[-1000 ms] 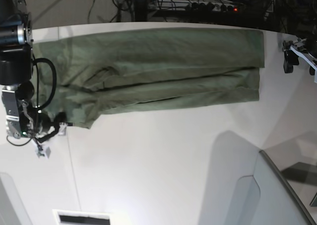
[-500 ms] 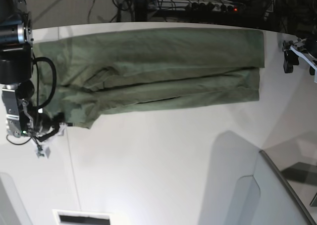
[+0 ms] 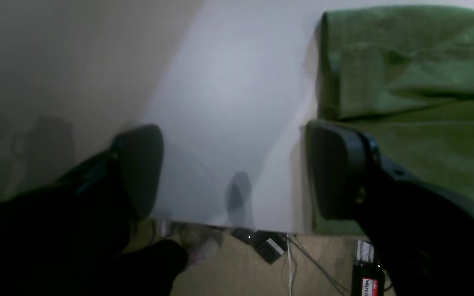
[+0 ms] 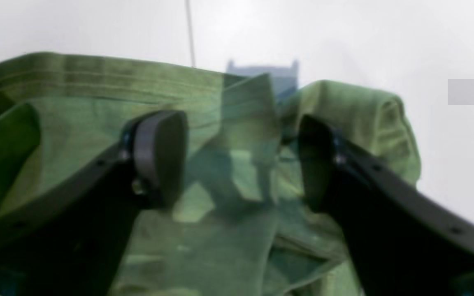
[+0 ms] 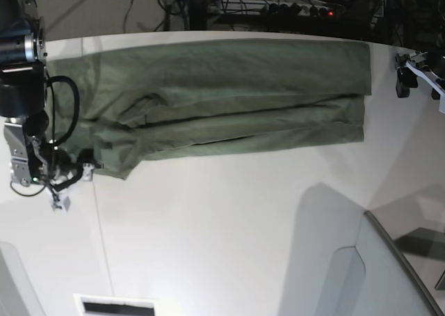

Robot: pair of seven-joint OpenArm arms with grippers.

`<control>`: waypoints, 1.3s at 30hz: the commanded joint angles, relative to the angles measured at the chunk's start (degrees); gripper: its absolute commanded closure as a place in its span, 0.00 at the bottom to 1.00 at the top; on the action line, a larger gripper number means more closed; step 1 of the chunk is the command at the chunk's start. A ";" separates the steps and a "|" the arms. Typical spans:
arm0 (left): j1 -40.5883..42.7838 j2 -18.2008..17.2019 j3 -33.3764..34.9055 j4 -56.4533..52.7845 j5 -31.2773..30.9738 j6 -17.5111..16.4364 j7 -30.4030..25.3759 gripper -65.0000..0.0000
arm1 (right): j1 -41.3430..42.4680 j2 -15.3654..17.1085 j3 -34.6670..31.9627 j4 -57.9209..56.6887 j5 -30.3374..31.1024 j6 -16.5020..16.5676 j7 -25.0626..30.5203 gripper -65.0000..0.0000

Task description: Layout the t-shirt on the table in an organized manner, then fold the t-shirt properly

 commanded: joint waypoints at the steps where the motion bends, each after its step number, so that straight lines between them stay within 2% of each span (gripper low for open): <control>1: 0.03 -1.07 -0.40 0.71 -0.80 0.20 -0.86 0.18 | 1.65 0.74 0.05 0.78 -0.01 -0.20 0.59 0.57; 5: 0.03 -1.07 -0.40 0.71 -0.89 0.20 -0.86 0.18 | 1.92 0.74 0.05 1.05 -0.01 -0.20 0.24 0.87; 6: 0.03 -1.07 -0.40 0.71 -0.89 0.20 -0.86 0.18 | 1.92 0.74 0.05 1.05 -0.01 -0.20 0.24 0.90; 12: -0.06 -1.07 -0.40 0.71 -0.72 0.20 -0.86 0.18 | 1.92 0.74 -0.04 1.14 -0.01 -0.20 0.24 0.92; 14: -0.06 -1.07 -0.40 0.71 -0.72 0.20 -0.86 0.18 | 1.92 0.74 -0.04 1.14 -0.01 -0.20 0.24 1.00; 18: -0.06 -1.07 -0.40 0.71 -0.54 0.20 -0.86 0.18 | 0.77 0.74 0.49 4.21 -0.01 -0.20 -0.02 1.00; 23: -0.06 -1.07 -0.40 0.71 -0.54 0.20 -0.86 0.18 | -4.06 0.74 1.28 16.61 0.17 -0.20 -5.74 1.00; 26: -0.06 -1.07 -0.40 0.71 -0.54 0.20 -0.86 0.18 | -7.93 0.12 6.12 23.03 0.26 -0.20 -10.22 1.00; 28: -0.06 -1.07 -0.40 0.63 -0.54 0.20 -0.86 0.18 | -10.83 -1.37 9.10 27.69 0.26 -0.20 -12.42 1.00; 33: -0.06 -1.16 -0.40 0.63 -0.54 0.20 -0.86 0.18 | -17.34 -2.08 12.80 36.56 0.34 -0.02 -17.78 1.00; 39: -1.64 -1.25 1.71 -0.08 0.60 0.20 -0.86 0.18 | -22.35 -4.54 17.19 38.15 0.43 0.06 -18.66 1.00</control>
